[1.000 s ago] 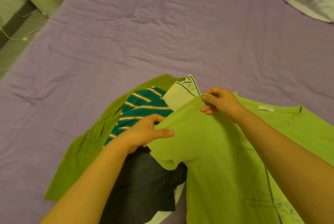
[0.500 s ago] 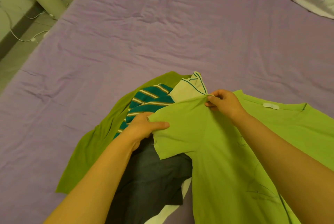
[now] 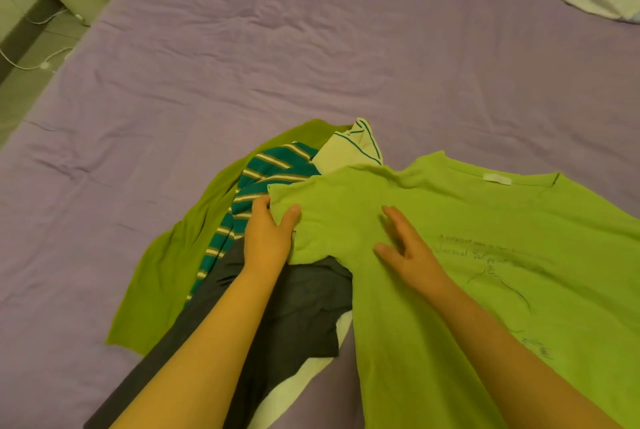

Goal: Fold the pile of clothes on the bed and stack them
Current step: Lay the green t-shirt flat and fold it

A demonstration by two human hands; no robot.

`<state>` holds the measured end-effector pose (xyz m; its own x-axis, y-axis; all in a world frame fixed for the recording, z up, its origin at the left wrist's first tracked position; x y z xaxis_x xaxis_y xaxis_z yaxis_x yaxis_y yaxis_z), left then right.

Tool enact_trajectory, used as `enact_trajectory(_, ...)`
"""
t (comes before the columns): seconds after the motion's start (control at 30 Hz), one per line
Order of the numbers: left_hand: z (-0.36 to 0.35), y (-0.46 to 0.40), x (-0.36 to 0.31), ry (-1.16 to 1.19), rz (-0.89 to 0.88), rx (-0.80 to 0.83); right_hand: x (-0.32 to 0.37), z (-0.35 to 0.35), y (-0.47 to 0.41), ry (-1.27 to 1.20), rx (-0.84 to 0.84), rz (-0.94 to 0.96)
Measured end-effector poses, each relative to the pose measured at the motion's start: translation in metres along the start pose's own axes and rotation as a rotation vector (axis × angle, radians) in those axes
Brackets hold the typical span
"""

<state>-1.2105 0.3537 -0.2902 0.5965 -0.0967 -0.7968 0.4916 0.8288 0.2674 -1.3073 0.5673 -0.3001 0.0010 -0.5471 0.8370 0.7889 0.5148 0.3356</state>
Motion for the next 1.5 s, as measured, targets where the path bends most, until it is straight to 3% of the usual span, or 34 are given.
enact_trajectory(0.07,0.002,0.016,0.003,0.021,0.009,0.002,-0.022,-0.007,0.034,0.180,0.028,0.034)
enact_trajectory(0.2,0.013,0.050,0.009,0.038,0.054,-0.153,-0.048,-0.013,0.089,0.615,0.091,0.133)
enact_trajectory(0.33,0.017,0.106,0.016,-0.034,-0.082,-0.332,-0.069,-0.012,0.136,0.857,0.024,0.197)
enact_trajectory(0.4,0.005,0.145,0.029,0.029,-0.001,-0.236,-0.079,-0.011,0.160,0.940,0.024,0.226)
enact_trajectory(0.57,-0.042,0.246,0.080,0.204,0.618,0.087,-0.103,-0.006,0.217,0.934,0.119,0.232)
enact_trajectory(0.63,-0.052,0.275,0.087,0.288,0.710,0.224,-0.109,-0.001,0.235,0.863,0.156,0.190)
enact_trajectory(0.73,-0.049,0.310,0.081,0.237,0.572,0.416,-0.120,0.013,0.253,0.747,0.172,0.077)
enact_trajectory(0.9,-0.011,0.340,0.059,0.076,0.136,0.592,-0.119,0.038,0.272,0.553,0.101,0.006)
enact_trajectory(0.97,0.003,0.345,0.055,-0.022,-0.029,0.594,-0.116,0.044,0.277,0.517,0.074,0.021)
enact_trajectory(1.03,0.015,0.344,0.055,-0.089,-0.110,0.458,-0.113,0.046,0.281,0.472,0.052,0.040)
enact_trajectory(1.1,0.026,0.342,0.056,0.081,0.016,0.331,-0.113,0.046,0.286,0.433,0.035,0.053)
enact_trajectory(1.2,0.026,0.349,0.071,0.238,0.304,0.387,-0.116,0.039,0.292,0.420,0.042,0.047)
enact_trajectory(1.27,0.028,0.353,0.088,0.159,0.374,0.444,-0.121,0.030,0.297,0.446,0.082,0.022)
enact_trajectory(1.37,0.048,0.343,0.115,0.099,0.438,0.403,-0.130,0.019,0.307,0.485,0.114,0.001)
enact_trajectory(1.5,0.081,0.310,0.147,-0.419,0.252,0.202,-0.139,0.024,0.323,0.550,0.063,0.012)
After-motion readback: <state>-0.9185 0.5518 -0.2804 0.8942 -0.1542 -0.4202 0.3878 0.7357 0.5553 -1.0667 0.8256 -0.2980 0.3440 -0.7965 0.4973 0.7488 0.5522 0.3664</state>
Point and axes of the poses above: each hand's wrist, its own y-axis away from the middle knuckle, its own z-axis out of the back of the hand, x = y × z, the point moved 3 cm from there along -y, towards the middle knuckle, and after that the axes turned 8 degrees about -x, right-handed, at the moved point
